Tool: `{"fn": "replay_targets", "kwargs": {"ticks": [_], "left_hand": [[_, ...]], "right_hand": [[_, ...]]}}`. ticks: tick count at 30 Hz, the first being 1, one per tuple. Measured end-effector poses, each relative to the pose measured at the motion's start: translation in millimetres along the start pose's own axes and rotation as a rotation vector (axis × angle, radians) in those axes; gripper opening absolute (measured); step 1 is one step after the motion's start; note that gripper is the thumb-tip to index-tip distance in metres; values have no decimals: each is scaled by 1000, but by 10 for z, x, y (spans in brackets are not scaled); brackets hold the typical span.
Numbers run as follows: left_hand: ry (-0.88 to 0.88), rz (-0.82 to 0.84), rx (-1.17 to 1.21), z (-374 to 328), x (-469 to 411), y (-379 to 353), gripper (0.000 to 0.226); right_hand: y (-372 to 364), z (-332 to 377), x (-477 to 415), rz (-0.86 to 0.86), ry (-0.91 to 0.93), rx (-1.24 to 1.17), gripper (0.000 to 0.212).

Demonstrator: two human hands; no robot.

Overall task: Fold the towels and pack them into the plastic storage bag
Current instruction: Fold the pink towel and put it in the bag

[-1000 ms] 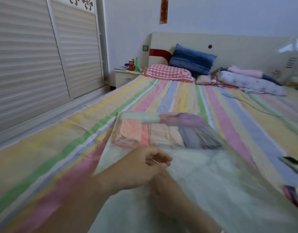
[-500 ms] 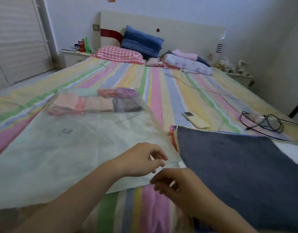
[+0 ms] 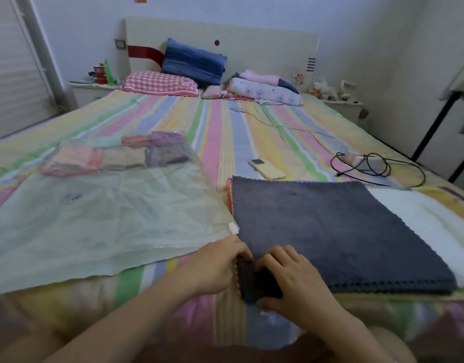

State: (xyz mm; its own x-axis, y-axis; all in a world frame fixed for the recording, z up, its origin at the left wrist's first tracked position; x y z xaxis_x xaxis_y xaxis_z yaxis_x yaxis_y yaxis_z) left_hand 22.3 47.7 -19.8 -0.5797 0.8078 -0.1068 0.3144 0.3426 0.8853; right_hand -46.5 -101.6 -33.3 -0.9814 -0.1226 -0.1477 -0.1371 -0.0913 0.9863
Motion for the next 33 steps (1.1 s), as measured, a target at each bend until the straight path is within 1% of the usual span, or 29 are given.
{"fn": "replay_targets", "kwargs": {"ticks": [2,3,6,8,12,15,17,20,22,24,25,26,27,30,31,33], "left_hand": [[16,-19,24,19,28,-11,60],[28,-27,39,27,42,-14,58],[46,-35,60,35,76,-25,38],[32,-24,69,28,97,-51,41],[-4,-44,38,11,119,-82,44],[-13,-65,34,6,120,-103,39],[-11,-118,70,2,96,-101,32],[-4,-264,119,-63,27,-53,16],[32,-325,263,-118,-22,-18,5],[73,-370,470,-145,-62,9,9],[86,-388,564,-149,-74,22,9],[94,-408,652,-148,-79,32,8],[96,-428,715,-134,-82,37,6],[88,-477,775,-66,-73,30,4],[75,-484,760,-45,-72,22,4],[57,-487,716,-6,-67,-1,5]], "right_hand": [[26,-30,14,7,-32,-104,49],[50,-47,19,18,-44,-139,47],[86,-83,34,26,-63,-239,41],[72,-105,47,29,-78,-290,35],[47,-148,47,-46,-93,-313,21],[63,-170,35,-118,-165,-400,18],[64,-170,31,-166,-195,-413,20],[66,-123,46,-256,-205,-386,26],[138,-95,109,-418,-215,-345,25],[238,-35,240,-594,-220,-292,25],[263,-1,311,-634,-219,-298,27],[269,24,359,-620,-221,-332,32],[276,32,399,-572,-242,-383,39],[264,-190,436,-432,-452,-566,52],[279,-337,449,-405,-557,-686,54],[328,-677,486,-377,-802,-1030,50]]}}
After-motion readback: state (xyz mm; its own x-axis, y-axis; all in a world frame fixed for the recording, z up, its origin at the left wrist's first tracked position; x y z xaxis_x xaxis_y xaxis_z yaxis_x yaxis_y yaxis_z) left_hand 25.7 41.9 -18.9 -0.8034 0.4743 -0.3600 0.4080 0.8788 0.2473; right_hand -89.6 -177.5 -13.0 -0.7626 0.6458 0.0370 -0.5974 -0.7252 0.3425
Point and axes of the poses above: each hand's wrist, its own x-axis away from the middle knuckle, its own y-axis out of the back of the hand, z = x × y, the point moved 4 cm from there along -x, towards the middle knuckle, and after that the axes turned 9 degrees about -y, right-handed, at the moved point
